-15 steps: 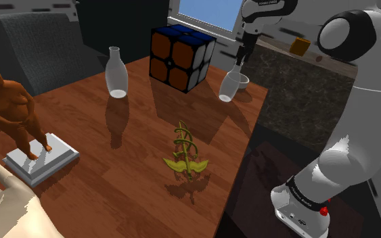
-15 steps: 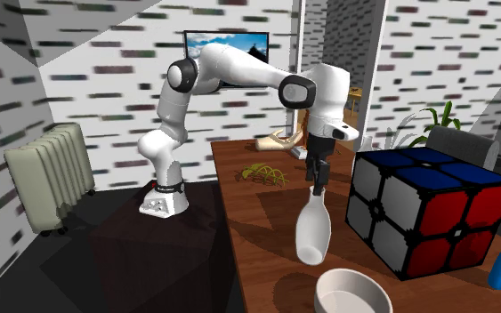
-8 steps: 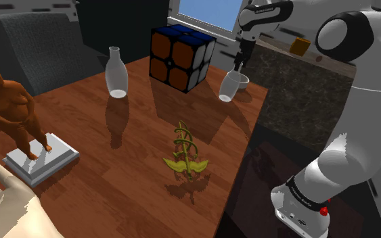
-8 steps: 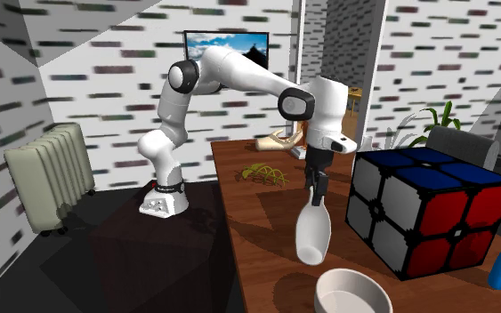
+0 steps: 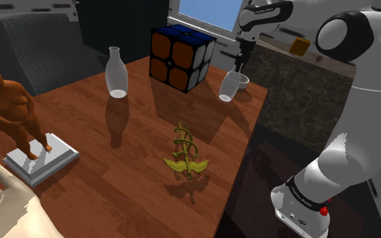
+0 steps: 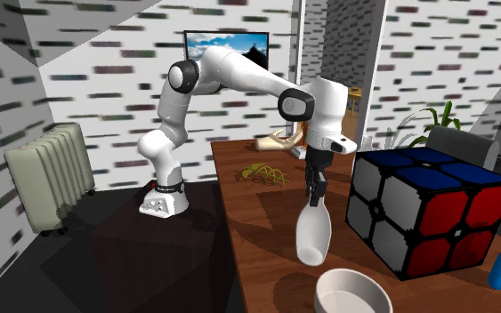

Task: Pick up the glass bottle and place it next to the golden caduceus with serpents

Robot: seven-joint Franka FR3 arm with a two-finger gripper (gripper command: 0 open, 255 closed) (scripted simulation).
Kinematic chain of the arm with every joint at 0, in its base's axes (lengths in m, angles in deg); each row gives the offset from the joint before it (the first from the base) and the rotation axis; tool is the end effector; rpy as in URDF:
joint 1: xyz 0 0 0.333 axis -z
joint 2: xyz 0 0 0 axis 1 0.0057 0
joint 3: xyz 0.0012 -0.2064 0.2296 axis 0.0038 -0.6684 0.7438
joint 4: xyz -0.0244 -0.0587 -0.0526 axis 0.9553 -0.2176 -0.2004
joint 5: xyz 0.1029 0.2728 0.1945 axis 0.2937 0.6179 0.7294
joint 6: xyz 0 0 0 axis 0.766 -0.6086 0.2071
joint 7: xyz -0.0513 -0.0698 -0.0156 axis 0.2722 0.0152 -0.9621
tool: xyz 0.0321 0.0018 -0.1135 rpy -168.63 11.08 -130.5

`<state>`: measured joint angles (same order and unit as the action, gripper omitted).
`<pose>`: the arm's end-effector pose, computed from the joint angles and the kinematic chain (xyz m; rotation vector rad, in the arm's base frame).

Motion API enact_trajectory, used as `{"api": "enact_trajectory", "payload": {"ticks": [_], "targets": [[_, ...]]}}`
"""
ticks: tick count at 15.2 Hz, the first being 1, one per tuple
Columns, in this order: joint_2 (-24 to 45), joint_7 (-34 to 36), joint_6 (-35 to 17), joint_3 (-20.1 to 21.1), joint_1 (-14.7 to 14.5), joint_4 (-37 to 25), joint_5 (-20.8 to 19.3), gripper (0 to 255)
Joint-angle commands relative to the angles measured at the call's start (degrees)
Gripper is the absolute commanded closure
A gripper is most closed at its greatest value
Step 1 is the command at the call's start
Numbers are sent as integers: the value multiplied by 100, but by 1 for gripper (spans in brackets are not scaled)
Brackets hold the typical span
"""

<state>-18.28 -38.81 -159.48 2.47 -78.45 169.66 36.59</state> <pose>0.5731 -0.2537 0.4225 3.0923 0.2383 -0.1220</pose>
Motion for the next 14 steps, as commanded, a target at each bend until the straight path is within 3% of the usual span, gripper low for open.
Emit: {"api": "enact_trajectory", "payload": {"ticks": [1,8,14], "targets": [[2,0,0,-1,1,2,-1,255],[2,0,-2,-1,1,3,-1,255],[-67,-8,427,-14,8,-360,-18,255]]}}
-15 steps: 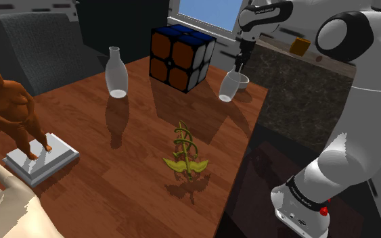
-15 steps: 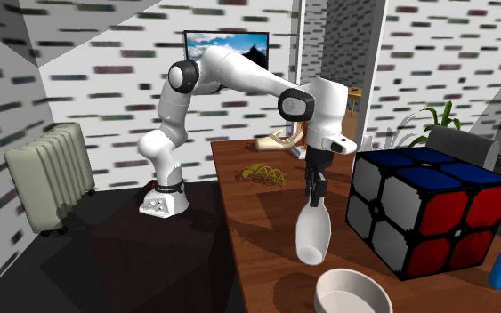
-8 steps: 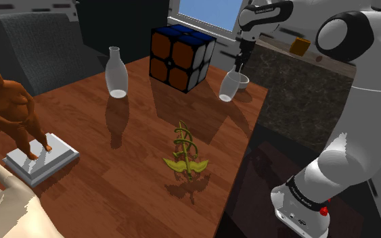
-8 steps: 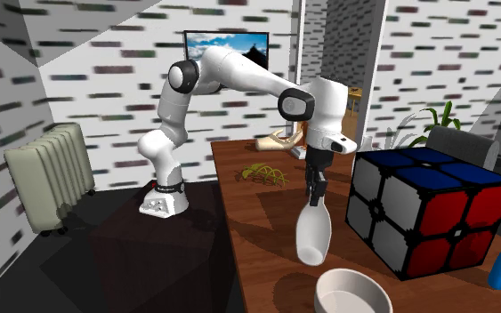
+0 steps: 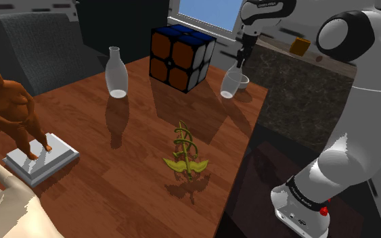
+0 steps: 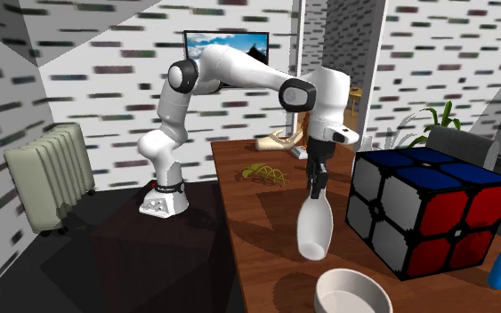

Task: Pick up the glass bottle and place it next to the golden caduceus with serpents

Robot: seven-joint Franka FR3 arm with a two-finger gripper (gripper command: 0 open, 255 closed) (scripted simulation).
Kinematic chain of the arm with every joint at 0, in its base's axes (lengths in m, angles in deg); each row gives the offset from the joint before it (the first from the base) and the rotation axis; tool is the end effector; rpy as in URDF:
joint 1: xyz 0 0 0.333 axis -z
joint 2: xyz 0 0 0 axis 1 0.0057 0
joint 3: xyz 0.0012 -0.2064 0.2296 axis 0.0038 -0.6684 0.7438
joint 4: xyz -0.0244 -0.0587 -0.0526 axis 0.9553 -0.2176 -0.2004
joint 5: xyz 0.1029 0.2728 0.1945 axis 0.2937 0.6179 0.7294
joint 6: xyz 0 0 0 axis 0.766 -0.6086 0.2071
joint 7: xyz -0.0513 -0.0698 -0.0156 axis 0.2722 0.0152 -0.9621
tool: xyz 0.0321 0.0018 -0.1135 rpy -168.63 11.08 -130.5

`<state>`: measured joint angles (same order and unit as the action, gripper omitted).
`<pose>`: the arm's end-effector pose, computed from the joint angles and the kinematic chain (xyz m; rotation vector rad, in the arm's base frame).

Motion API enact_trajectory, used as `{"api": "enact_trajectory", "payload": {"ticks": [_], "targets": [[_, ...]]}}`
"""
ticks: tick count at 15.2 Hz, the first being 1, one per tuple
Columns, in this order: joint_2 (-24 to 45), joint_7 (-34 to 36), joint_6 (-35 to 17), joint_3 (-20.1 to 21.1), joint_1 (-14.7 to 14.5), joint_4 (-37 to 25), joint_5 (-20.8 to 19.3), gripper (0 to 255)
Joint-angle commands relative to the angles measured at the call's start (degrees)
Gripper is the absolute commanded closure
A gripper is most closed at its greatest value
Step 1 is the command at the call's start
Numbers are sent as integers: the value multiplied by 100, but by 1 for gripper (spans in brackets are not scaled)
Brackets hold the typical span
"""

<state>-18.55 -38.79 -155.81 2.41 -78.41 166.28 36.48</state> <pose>0.5741 -0.2530 0.4455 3.0921 0.2383 -0.1231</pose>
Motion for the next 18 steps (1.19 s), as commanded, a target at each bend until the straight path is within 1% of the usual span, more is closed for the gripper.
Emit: {"api": "enact_trajectory", "payload": {"ticks": [1,10,18], "targets": [[-48,-12,134,-9,6,-89,-10,255],[-41,-38,830,-22,41,-794,-9,255],[93,-74,1520,-29,105,-1618,23,255]]}}
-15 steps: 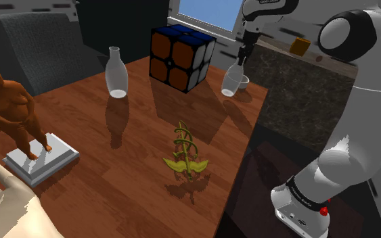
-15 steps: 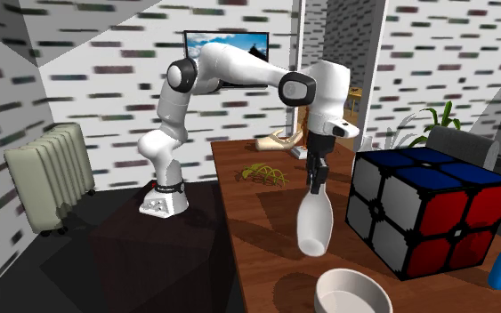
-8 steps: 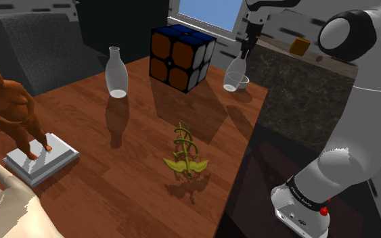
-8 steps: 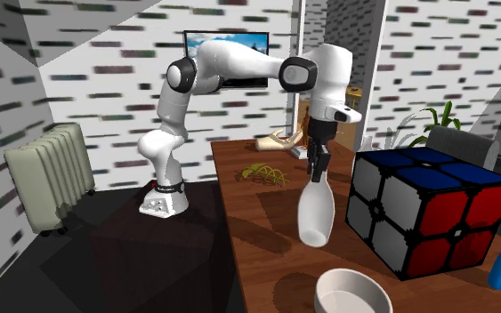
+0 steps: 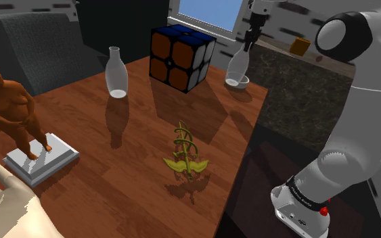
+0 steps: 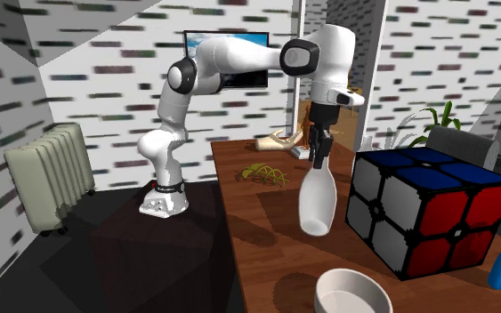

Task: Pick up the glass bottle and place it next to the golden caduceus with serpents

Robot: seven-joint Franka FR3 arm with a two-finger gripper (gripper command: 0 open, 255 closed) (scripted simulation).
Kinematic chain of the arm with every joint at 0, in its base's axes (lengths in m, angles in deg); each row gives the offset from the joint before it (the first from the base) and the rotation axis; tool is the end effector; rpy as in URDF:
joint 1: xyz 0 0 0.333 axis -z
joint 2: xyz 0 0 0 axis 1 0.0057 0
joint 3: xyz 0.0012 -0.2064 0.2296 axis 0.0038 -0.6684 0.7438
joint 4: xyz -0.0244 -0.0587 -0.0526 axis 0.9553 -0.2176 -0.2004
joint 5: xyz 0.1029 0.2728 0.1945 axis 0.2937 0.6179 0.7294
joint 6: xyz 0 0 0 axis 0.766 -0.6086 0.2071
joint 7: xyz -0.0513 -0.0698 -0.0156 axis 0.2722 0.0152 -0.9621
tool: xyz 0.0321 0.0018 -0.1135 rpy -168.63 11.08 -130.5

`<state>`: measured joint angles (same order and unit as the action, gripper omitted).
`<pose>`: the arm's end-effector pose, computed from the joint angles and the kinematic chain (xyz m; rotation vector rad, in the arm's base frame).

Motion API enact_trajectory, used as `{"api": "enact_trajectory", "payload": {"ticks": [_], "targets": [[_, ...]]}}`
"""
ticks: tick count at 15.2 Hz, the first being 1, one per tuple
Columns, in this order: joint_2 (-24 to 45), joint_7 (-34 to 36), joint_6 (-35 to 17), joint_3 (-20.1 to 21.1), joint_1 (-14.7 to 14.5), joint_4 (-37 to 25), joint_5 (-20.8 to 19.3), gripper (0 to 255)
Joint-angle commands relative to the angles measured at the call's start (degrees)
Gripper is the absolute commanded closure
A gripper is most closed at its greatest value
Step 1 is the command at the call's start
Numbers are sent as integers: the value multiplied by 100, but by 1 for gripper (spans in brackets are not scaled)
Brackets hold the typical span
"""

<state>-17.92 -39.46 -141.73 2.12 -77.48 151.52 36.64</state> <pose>0.5705 -0.2531 0.5293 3.0921 0.2377 -0.1230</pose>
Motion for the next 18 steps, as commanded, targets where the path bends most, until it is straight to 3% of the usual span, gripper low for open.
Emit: {"api": "enact_trajectory", "payload": {"ticks": [1,6,12,18], "targets": [[58,-12,205,-1,24,-264,14,255],[235,-41,674,-2,92,-910,56,255],[-359,704,429,180,-560,-46,-112,255],[-661,1465,351,420,-1116,360,-203,255]]}}
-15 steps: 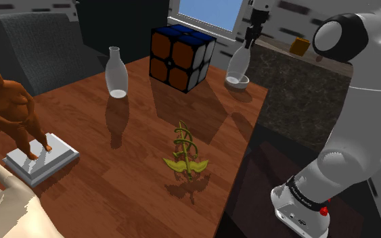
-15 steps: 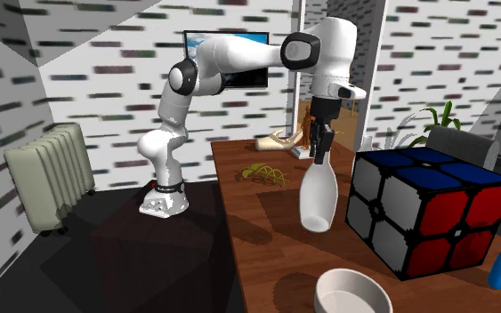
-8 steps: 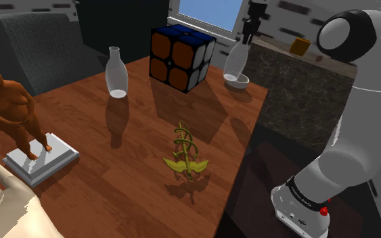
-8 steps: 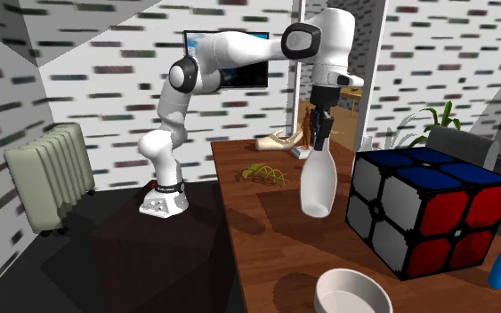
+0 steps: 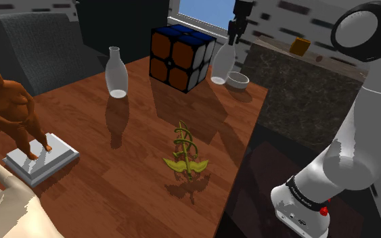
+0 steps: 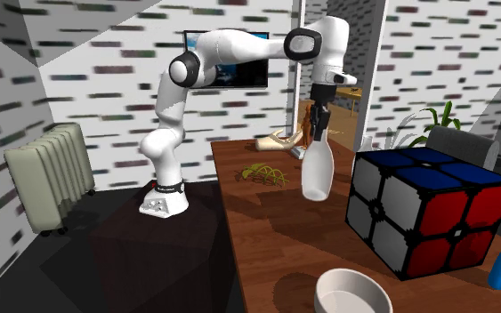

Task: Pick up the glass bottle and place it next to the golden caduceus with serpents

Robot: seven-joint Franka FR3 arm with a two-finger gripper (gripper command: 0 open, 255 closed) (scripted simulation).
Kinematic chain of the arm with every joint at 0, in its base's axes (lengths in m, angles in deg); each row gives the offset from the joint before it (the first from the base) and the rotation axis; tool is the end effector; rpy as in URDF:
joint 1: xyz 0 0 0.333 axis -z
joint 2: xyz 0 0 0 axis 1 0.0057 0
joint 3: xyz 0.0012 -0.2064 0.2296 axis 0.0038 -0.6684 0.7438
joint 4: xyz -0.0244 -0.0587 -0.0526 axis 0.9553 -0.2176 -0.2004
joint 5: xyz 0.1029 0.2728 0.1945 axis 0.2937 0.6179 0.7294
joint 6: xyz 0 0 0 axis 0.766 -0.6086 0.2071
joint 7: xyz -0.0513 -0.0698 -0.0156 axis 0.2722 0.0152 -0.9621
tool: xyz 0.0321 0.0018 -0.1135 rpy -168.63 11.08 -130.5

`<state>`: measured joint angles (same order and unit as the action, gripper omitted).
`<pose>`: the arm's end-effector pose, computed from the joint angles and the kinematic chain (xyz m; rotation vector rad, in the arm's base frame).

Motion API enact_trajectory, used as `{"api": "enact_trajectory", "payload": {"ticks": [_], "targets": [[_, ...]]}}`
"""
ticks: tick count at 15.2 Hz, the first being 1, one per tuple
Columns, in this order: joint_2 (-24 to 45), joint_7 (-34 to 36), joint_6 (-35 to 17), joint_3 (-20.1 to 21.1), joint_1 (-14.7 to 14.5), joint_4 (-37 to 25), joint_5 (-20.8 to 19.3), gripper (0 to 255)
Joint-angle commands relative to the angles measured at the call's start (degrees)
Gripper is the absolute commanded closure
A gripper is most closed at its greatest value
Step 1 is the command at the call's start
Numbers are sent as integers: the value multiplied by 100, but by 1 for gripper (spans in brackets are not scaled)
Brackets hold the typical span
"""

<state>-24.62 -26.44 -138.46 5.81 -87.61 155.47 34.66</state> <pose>0.5775 -0.1211 0.5630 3.0925 0.2408 -0.1249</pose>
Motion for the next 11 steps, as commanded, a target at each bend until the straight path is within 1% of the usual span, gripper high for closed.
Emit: {"api": "enact_trajectory", "payload": {"ticks": [1,6,11], "targets": [[-17,290,23,95,-190,-2,-14,255],[-48,917,55,313,-609,20,-38,255],[85,1531,154,529,-1011,-191,-40,255]]}}
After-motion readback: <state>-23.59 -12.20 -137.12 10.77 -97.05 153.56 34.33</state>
